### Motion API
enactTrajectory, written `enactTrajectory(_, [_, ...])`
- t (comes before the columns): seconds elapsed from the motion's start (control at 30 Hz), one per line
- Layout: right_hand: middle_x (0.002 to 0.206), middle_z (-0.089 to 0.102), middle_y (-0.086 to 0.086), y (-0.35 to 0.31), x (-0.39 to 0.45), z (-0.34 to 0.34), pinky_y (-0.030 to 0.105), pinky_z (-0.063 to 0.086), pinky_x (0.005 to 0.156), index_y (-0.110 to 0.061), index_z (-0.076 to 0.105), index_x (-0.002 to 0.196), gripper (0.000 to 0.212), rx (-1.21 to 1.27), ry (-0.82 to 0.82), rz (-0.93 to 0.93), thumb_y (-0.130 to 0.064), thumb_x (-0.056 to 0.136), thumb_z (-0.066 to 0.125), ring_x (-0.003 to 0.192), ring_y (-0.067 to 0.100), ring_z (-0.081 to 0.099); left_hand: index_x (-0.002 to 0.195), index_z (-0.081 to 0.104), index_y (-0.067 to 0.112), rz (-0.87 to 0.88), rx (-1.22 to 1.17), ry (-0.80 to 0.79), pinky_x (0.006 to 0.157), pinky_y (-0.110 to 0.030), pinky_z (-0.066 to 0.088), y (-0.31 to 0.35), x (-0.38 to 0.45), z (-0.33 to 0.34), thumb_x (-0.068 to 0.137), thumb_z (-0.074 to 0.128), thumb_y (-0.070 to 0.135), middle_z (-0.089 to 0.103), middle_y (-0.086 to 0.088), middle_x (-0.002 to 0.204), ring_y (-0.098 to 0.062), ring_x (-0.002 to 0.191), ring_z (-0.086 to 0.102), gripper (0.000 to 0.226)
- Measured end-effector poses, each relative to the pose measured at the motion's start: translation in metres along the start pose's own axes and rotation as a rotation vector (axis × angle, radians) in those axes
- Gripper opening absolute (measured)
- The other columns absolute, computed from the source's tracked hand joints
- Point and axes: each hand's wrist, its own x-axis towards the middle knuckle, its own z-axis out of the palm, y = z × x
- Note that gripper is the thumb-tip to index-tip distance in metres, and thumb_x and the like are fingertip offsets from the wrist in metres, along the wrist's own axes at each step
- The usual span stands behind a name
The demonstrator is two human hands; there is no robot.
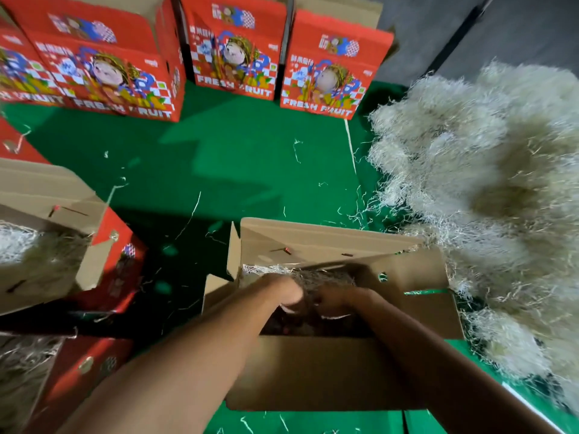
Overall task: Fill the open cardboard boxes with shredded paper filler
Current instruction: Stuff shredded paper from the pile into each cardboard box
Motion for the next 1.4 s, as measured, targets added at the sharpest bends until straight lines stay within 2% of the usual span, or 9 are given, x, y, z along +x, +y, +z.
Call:
enactTrajectory(0.17, [0.083,0.072,0.001,-0.003,-0.017,-0.019,0.023,0.053,0.051,-0.017,0.07,0.091,0.026,0.422,-0.037,0.011,-0.042,0.089,0.063,0.057,0.009,0.065,0.14,0.046,-0.001,0.047,0.127,0.087,0.067,-0.037,0.049,0.018,-0.028,-0.037,0.098,0.051,0.025,0.054,-0.021,0.132,-0.032,0.088,0.059,0.05])
enactTrajectory(0.37, [0.138,0.059,0.008,-0.027,0.03,0.012,0.043,0.041,0.109,-0.017,0.063,0.129,0.041,-0.006,-0.103,-0.068,-0.039,0.097,0.052,0.123,0.027,0.056,0.146,0.042,0.002,-0.106,0.201,0.034,0.102,-0.028,0.04,-0.016,-0.005,-0.008,0.105,0.035,0.012,0.044,-0.015,0.15,-0.024,0.135,0.046,0.042])
enactTrajectory(0.57, [0.133,0.061,0.005,-0.015,0.027,0.013,0.04,0.041,0.105,-0.02,0.065,0.126,0.043,-0.028,-0.037,-0.044,-0.048,0.095,0.053,0.118,0.026,0.057,0.146,0.043,0.004,-0.122,0.183,0.07,0.107,-0.03,0.037,-0.026,-0.005,-0.004,0.105,0.038,0.017,0.045,-0.013,0.15,-0.024,0.136,0.045,0.044])
enactTrajectory(0.77, [0.121,0.065,0.006,0.02,-0.001,0.022,0.036,0.047,0.089,-0.024,0.066,0.11,0.029,0.148,-0.244,0.093,-0.046,0.094,0.055,0.098,0.018,0.061,0.139,0.05,0.005,-0.099,0.195,-0.025,0.09,-0.03,0.044,-0.018,-0.017,-0.001,0.101,0.048,0.023,0.053,-0.012,0.139,-0.024,0.124,0.054,0.043])
enactTrajectory(0.87, [0.133,0.057,0.005,0.009,-0.005,0.017,0.043,0.04,0.106,-0.02,0.058,0.129,0.047,-0.023,-0.136,0.058,-0.051,0.096,0.049,0.119,0.025,0.054,0.14,0.047,-0.005,-0.032,0.16,-0.002,0.092,-0.035,0.045,0.002,-0.029,-0.01,0.102,0.044,0.013,0.048,-0.021,0.144,-0.034,0.125,0.053,0.043])
enactTrajectory(1.03, [0.103,0.065,0.006,0.01,0.007,0.002,0.032,0.052,0.074,-0.014,0.063,0.102,0.032,0.29,-0.098,0.121,-0.044,0.098,0.051,0.08,0.018,0.06,0.138,0.049,-0.004,-0.035,0.108,0.039,0.106,-0.044,0.045,0.011,-0.007,-0.02,0.1,0.047,0.014,0.05,-0.021,0.144,-0.036,0.127,0.053,0.042])
enactTrajectory(1.13, [0.108,0.065,0.002,0.027,0.029,0.018,0.028,0.048,0.072,-0.016,0.067,0.107,0.032,0.38,0.216,0.11,-0.043,0.093,0.057,0.089,0.014,0.06,0.129,0.058,0.003,-0.013,0.082,0.192,0.098,-0.04,0.049,-0.004,0.013,-0.012,0.099,0.046,0.016,0.058,-0.019,0.134,-0.033,0.118,0.059,0.035])
enactTrajectory(1.3, [0.084,0.063,0.001,0.035,0.045,0.025,0.024,0.042,0.062,-0.018,0.064,0.074,0.025,0.383,0.252,0.103,-0.042,0.079,0.06,0.078,0.015,0.06,0.126,0.06,0.004,-0.007,0.074,0.236,0.098,-0.039,0.048,-0.01,0.026,-0.006,0.096,0.049,0.012,0.061,-0.019,0.131,-0.033,0.118,0.06,0.033])
enactTrajectory(1.4, [0.095,0.064,0.001,0.032,0.036,0.02,0.027,0.048,0.072,-0.017,0.067,0.091,0.024,0.376,0.229,0.104,-0.039,0.085,0.061,0.084,0.016,0.059,0.127,0.058,0.002,0.0,0.104,0.198,0.104,-0.042,0.046,-0.012,0.02,-0.006,0.099,0.047,0.011,0.059,-0.02,0.134,-0.034,0.12,0.058,0.031])
